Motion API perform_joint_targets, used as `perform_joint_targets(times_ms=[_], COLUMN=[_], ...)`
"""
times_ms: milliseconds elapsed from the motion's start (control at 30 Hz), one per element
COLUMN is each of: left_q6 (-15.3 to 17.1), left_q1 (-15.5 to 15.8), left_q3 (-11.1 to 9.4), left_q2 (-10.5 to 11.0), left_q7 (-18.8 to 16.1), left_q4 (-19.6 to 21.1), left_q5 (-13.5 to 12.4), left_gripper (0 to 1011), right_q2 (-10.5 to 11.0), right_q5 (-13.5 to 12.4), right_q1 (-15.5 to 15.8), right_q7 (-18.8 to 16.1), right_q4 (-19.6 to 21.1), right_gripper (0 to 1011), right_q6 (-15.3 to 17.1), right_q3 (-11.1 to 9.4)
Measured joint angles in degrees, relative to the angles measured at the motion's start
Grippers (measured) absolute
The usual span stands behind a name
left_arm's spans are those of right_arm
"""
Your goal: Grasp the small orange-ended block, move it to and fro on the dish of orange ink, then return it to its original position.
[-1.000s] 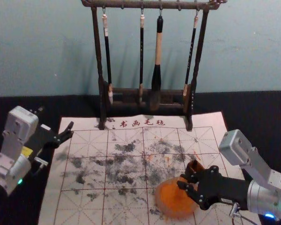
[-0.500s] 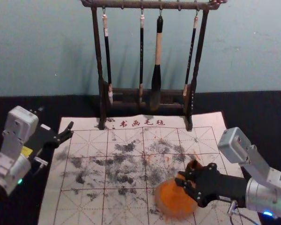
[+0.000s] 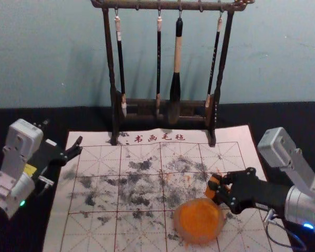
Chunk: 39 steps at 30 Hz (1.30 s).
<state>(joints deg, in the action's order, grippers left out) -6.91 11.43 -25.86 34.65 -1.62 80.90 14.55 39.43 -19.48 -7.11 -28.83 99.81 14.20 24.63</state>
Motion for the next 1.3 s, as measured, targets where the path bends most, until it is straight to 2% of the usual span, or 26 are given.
perform_joint_targets(times_ms=[233, 600, 1300], left_q6=[0.00, 0.00, 0.00], left_q1=[0.00, 0.00, 0.00], left_q3=[0.00, 0.00, 0.00], left_q2=[0.00, 0.00, 0.00], left_q7=[0.00, 0.00, 0.00], left_q4=[0.00, 0.00, 0.00], left_q5=[0.00, 0.00, 0.00], left_gripper=[1001, 1001, 1001], right_q2=[0.06, -0.13, -1.65], right_q5=[-0.11, -0.05, 0.79], right_q1=[0.53, 1.18, 0.14], right_q7=[1.42, 2.22, 1.27], right_q4=[0.21, 0.24, -2.77], right_gripper=[82, 82, 81], right_q6=[0.16, 0.53, 1.15], right_q3=[-1.95, -3.42, -2.67])
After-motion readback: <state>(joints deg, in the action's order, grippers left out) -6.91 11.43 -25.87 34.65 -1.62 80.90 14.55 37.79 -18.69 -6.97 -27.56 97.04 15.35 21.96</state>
